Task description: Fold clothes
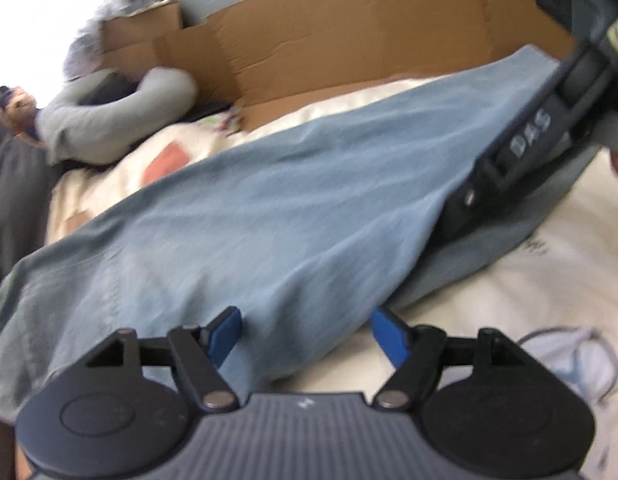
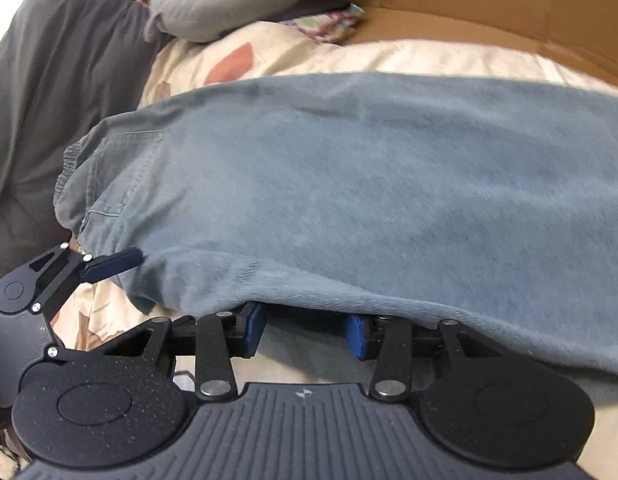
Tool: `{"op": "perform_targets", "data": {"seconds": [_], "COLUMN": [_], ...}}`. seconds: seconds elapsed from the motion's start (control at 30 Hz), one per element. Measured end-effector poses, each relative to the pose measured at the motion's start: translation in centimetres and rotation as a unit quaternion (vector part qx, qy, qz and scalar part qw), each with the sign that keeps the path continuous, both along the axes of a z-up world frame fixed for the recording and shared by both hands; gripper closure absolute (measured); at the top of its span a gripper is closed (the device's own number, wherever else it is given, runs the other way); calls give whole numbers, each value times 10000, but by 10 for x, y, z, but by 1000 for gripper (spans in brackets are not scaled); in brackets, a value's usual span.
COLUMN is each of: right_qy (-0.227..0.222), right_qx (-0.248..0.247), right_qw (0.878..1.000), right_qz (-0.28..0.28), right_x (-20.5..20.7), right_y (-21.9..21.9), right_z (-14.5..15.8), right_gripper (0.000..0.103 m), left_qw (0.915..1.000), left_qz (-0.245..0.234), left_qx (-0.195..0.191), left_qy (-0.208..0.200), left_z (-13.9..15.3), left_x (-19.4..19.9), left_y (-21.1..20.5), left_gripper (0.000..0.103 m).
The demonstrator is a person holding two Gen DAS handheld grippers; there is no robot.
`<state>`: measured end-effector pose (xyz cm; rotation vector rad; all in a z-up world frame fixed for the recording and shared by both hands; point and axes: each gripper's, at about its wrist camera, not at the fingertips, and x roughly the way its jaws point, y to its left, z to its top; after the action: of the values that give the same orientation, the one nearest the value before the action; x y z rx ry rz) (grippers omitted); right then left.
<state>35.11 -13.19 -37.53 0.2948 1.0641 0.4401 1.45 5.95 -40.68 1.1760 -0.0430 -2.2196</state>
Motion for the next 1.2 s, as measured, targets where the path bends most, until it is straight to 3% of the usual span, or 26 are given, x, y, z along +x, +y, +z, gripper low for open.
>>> {"op": "perform_targets", "data": {"seconds": [0.17,0.3,0.57,0.6,0.67,0.77,0.97,1.2], "right_qy": [-132,-182,-108,-112,-146,-193,-279,-223], "right_qx": [43,111,301,300,286,267,229,116], "right_qw": [9997,9994,9992,9992,9991,9989,9986,9982], "right_qz": [192,273,243,251,282,323,393,546], "right_x": [11,17,22,23,22,19,16,13], "right_y": [11,15,18,18,18,17,15,24], "right_z": [2,2,2,2,3,3,5,0], "right_gripper": [59,59,59,59,59,58,58,58], "left_qw": [9972,9917,9812,9790,9750,9725,9705,9534], "left_qz": [722,1230,1712,1784,1879,1992,1854,2092], "left_qx": [20,310,875,948,1062,1039,1225,1622], "left_qy": [-171,-205,162,279,531,609,940,1445], "left_z": [-4,-9,-24,-26,-29,-25,3,34], "left_x": [24,37,39,41,44,48,64,80], "left_y": [-12,-21,-34,-35,-38,-44,-46,-66], "left_gripper": [28,28,29,32,51,67,77,82]}}
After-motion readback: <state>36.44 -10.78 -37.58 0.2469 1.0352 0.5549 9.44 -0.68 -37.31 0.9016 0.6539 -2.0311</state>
